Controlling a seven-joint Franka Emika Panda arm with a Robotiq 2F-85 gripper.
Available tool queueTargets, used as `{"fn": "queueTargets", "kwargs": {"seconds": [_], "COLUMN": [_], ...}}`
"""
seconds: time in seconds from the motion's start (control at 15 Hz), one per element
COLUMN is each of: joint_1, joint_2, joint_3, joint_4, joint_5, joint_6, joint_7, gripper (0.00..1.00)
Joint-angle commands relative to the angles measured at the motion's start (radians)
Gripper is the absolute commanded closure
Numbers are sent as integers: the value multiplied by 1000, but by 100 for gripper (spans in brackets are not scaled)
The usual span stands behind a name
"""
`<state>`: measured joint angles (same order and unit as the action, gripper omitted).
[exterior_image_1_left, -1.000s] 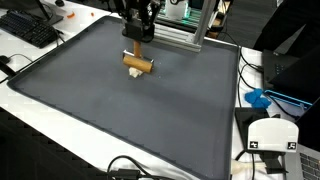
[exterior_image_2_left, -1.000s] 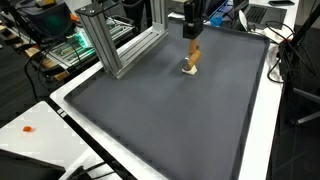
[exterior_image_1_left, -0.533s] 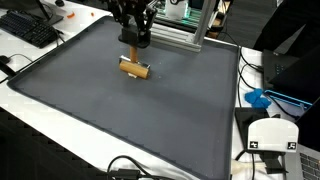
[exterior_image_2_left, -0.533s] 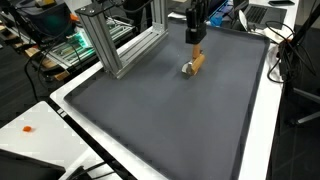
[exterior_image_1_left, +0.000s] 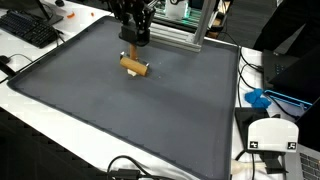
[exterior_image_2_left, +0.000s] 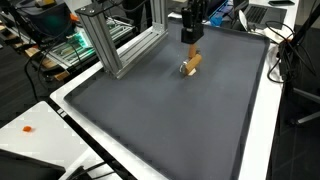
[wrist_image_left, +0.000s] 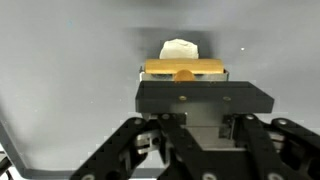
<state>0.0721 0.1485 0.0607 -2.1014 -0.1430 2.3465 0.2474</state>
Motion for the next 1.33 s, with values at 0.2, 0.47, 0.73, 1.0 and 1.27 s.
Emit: {"fn": "queueTargets", "kwargs": {"seconds": [0.2, 0.47, 0.73, 1.0, 1.27], "joint_1": [9, 8, 10, 11, 13], "joint_2": [-12, -16, -22, -21, -20], "joint_3": [-9, -7, -6, -5, -5], "joint_4": [-12, -15, -16, -23, -25], "joint_5": [0, 9, 12, 15, 18], "joint_6": [-82, -112, -147, -151, -155], "joint_7": [20, 6, 5, 9, 22], "gripper": [78, 78, 78, 78, 78]}}
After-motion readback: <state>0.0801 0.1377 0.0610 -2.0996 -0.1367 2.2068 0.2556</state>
